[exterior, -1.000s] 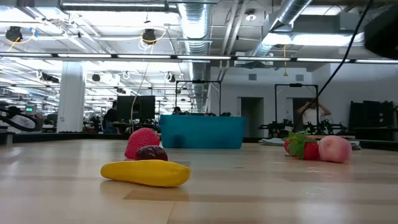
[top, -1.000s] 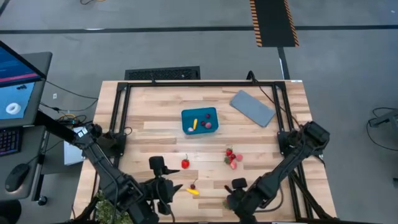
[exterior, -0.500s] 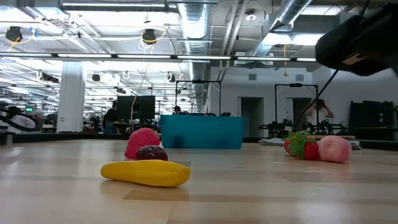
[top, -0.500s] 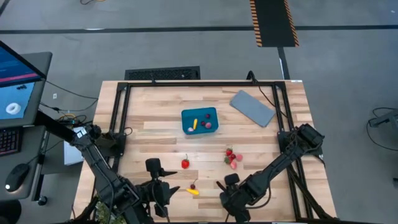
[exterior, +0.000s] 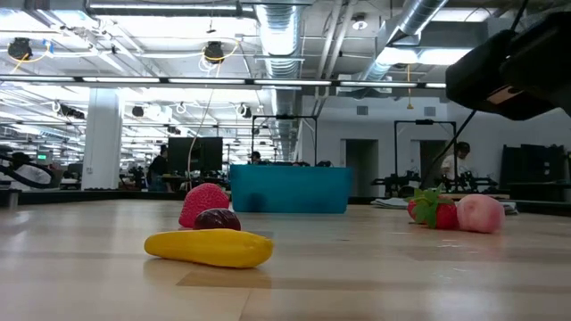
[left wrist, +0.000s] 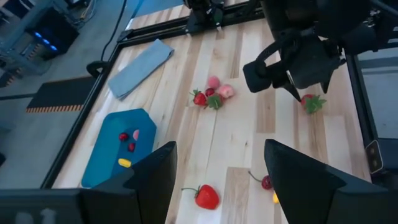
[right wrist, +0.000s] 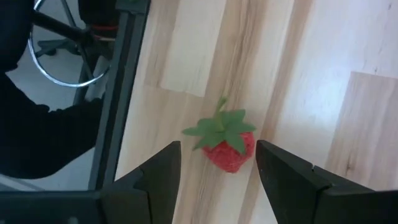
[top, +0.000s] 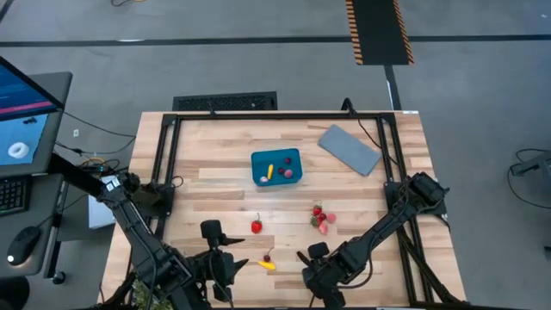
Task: Pick and placing Produce into tupperware
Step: Put the red strawberry into the blue bin
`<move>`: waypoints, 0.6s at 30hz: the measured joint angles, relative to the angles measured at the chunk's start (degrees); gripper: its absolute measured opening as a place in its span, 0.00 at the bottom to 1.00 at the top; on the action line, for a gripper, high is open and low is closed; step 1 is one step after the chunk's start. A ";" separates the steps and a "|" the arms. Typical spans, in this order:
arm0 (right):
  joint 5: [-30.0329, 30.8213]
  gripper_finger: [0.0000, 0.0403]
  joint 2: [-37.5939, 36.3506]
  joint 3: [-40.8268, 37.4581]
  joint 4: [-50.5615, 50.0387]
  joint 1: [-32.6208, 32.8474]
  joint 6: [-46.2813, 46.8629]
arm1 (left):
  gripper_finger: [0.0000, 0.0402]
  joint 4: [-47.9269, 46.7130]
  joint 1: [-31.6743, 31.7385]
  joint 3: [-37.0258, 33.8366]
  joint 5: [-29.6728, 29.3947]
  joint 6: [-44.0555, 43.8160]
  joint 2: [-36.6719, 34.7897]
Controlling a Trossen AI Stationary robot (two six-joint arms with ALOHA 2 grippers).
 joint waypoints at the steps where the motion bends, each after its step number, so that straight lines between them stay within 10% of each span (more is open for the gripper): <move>1: 0.00 0.57 0.00 0.00 0.48 -0.01 0.06 | 0.58 0.02 0.02 0.00 0.00 0.00 0.00; 18: -3.33 0.57 3.02 0.00 -0.44 -0.35 1.12 | 0.58 0.31 -0.46 -0.02 -0.08 0.00 -0.02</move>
